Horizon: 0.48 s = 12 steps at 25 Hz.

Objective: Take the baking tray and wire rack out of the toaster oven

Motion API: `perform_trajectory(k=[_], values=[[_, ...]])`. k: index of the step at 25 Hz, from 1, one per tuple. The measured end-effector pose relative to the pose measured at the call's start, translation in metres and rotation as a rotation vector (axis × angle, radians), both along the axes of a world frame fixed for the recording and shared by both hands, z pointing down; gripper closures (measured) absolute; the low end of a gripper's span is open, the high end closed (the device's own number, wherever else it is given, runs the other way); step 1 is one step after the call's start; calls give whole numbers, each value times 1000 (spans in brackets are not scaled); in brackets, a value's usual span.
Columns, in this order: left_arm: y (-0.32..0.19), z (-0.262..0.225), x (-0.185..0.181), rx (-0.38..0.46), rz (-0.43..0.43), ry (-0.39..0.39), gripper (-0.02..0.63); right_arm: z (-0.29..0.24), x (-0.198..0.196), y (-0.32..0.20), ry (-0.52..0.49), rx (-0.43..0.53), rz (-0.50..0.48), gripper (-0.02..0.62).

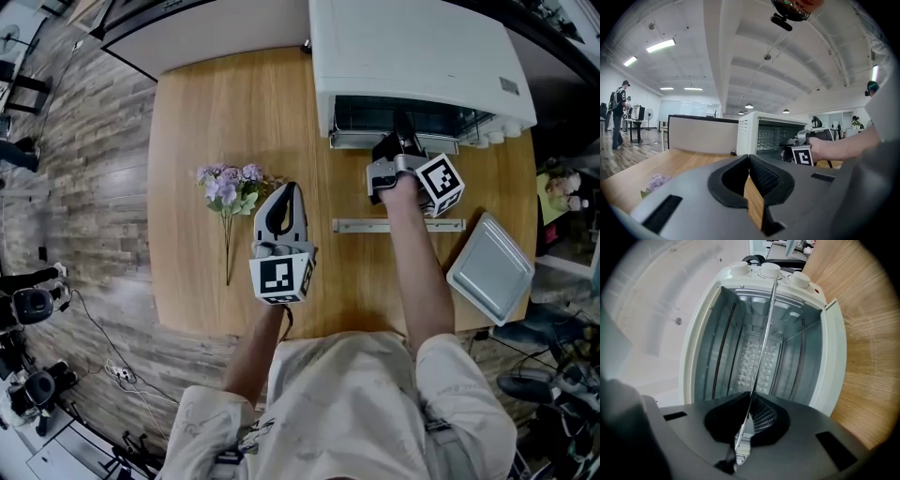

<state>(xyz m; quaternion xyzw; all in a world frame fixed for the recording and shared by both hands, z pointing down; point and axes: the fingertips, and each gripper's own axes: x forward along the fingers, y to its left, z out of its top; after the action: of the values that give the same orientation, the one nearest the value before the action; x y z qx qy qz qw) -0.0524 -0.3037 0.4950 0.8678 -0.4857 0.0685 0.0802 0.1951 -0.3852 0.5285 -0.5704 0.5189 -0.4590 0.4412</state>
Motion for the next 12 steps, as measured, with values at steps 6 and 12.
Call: perform_trajectory(k=[6, 12], values=[[11, -11, -1, 18, -1, 5, 591, -1, -6, 22, -7, -8, -5, 571], [25, -21, -3, 33, 1, 2, 591, -2, -11, 44, -14, -11, -9, 572]])
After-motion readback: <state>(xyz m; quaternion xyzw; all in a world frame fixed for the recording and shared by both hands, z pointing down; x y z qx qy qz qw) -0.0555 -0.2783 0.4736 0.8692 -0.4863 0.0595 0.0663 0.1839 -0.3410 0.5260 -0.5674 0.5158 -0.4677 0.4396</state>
